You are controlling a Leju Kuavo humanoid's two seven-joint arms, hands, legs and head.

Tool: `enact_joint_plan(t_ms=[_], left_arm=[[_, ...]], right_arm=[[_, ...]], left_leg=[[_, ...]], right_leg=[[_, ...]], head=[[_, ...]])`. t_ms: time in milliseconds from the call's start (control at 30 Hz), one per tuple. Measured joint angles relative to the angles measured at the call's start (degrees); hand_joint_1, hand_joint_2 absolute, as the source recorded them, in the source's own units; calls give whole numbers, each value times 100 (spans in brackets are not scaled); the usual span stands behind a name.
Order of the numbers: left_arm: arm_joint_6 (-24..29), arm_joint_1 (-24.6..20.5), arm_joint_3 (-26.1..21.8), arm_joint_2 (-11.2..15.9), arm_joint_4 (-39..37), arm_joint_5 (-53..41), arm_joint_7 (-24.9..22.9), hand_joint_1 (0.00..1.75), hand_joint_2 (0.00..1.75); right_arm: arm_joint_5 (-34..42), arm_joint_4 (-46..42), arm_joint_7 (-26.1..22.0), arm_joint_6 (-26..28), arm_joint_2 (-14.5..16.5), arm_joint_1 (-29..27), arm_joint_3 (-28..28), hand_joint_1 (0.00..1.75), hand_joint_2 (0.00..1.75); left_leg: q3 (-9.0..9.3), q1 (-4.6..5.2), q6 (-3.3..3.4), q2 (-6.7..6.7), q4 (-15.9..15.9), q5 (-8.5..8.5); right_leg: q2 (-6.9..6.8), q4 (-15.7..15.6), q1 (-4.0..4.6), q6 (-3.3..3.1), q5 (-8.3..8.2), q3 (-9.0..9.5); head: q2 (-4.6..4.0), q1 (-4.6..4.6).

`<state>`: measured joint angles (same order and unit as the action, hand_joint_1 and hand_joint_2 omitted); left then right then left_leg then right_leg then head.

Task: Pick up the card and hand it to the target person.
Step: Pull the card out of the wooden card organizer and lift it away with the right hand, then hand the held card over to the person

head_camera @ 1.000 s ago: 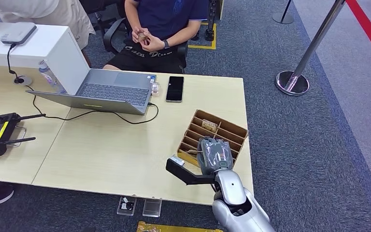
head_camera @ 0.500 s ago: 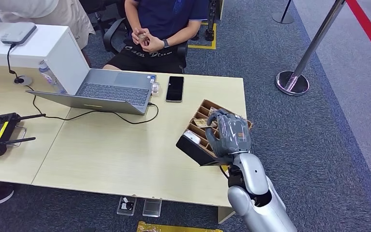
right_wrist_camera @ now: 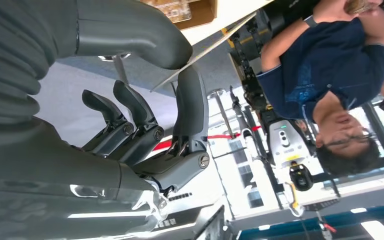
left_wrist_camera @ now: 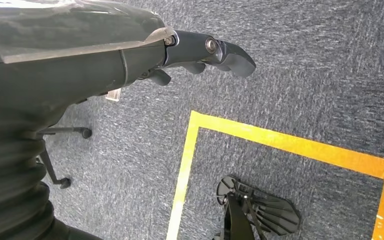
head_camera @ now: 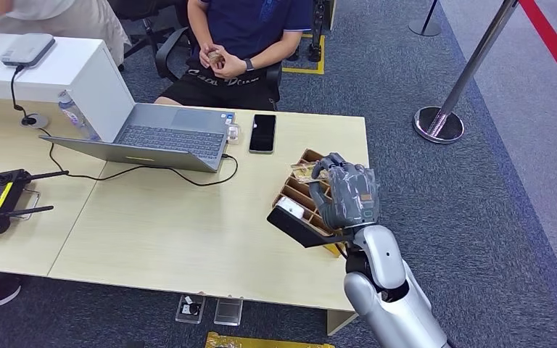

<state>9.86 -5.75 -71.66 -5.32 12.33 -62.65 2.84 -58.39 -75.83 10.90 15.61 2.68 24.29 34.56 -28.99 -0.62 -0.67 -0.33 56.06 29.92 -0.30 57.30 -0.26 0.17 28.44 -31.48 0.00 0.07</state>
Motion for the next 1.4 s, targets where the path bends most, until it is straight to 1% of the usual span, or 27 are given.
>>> enact_joint_plan(t_ms=[133, 300, 533, 733, 967, 1400], left_arm=[[-22, -20, 4, -1, 0, -37, 0, 0, 175], [-32, -78, 9, -1, 0, -64, -11, 0, 175], [-38, -129, 21, -2, 0, -147, -29, 0, 175], [-54, -187, 81, -2, 0, -238, -60, 0, 175], [-84, -241, 158, -18, 0, -268, -101, 0, 175], [-31, -254, 163, -32, -4, -268, -147, 0, 175]], right_arm=[[-38, 692, -209, 276, 251, 255, -45, 162, 175], [-79, 1822, -425, 724, 607, 836, -215, 162, 175], [-109, 3004, -581, 1190, 943, 1496, -515, 162, 175], [-242, 3680, -512, 1375, 1081, 1958, -730, 162, 175], [-345, 4293, -420, 1454, 1191, 2340, -870, 162, 175], [-504, 4854, -445, 1562, 1324, 2588, -994, 162, 175]], left_leg=[[0, 0, -1, 0, 0, -1], [0, 0, -4, -1, 1, -4], [-1, 0, -4, 0, 3, -5], [0, 0, -4, 0, 3, -5], [-1, 0, -4, 0, 4, -5], [-1, 0, -4, 0, 4, -5]], right_leg=[[0, 3, 0, 0, 0, -1], [0, 4, 0, 0, -1, -1], [1, 6, 0, -3, -3, -3], [1, 6, 0, -3, -3, -3], [1, 6, 0, -3, -3, -3], [1, 6, 0, -3, -3, -4]], head=[[0, -1], [0, 0], [0, -4], [0, -2], [0, -3], [0, -1]])
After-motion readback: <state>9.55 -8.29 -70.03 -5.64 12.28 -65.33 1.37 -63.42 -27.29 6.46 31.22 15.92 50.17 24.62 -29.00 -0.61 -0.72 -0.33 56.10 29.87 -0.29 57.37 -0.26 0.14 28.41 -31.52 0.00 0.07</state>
